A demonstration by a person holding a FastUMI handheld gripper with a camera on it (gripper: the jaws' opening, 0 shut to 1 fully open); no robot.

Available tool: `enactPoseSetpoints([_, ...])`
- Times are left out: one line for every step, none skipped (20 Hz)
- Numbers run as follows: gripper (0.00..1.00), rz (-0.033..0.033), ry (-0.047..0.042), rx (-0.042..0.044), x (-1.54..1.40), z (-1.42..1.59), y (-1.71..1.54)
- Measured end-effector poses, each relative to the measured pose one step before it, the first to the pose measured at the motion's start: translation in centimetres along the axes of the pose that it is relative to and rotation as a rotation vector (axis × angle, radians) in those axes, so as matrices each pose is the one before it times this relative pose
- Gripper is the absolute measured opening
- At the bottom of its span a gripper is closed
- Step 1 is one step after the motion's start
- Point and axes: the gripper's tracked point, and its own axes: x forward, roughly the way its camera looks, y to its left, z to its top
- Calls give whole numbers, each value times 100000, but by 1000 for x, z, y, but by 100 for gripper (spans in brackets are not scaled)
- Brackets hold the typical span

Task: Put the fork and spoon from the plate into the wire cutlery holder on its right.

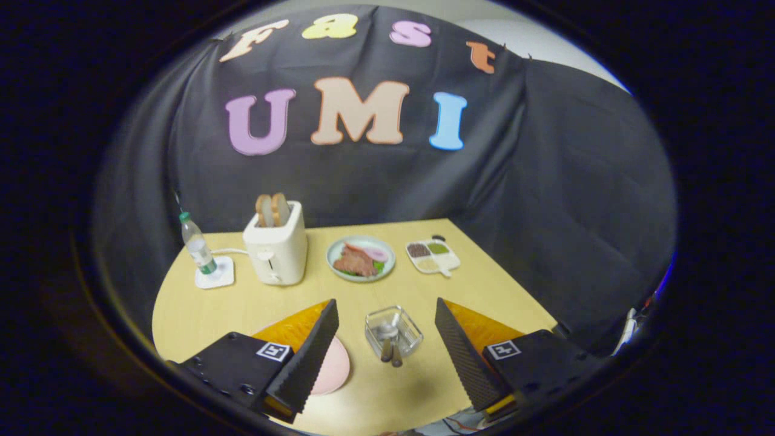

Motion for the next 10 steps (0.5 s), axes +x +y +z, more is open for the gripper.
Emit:
enactPoseSetpoints([100,3138,-5335,1757,-415,1329,812])
enactPoseSetpoints([100,3119,-5056,490,-325,1266,747])
enactPoseSetpoints([100,2919,-4759,-931,-242,1131,647])
enactPoseSetpoints([100,3844,-4766,-1627,-190,824,832])
enactPoseSetpoints([100,3780,-4599,-1822,-129,837,1145])
enactPoseSetpoints([100,2236,-4307,-1706,-323,727,674])
enactPoseSetpoints([100,1005,-3762,-1024,-296,629,449])
enactPoseSetpoints([100,643,-2149,369,-624,459,355])
enactPoseSetpoints([100,923,-430,1899,-345,-69,525])
enactPoseSetpoints([100,854,209,2141,-243,-464,461])
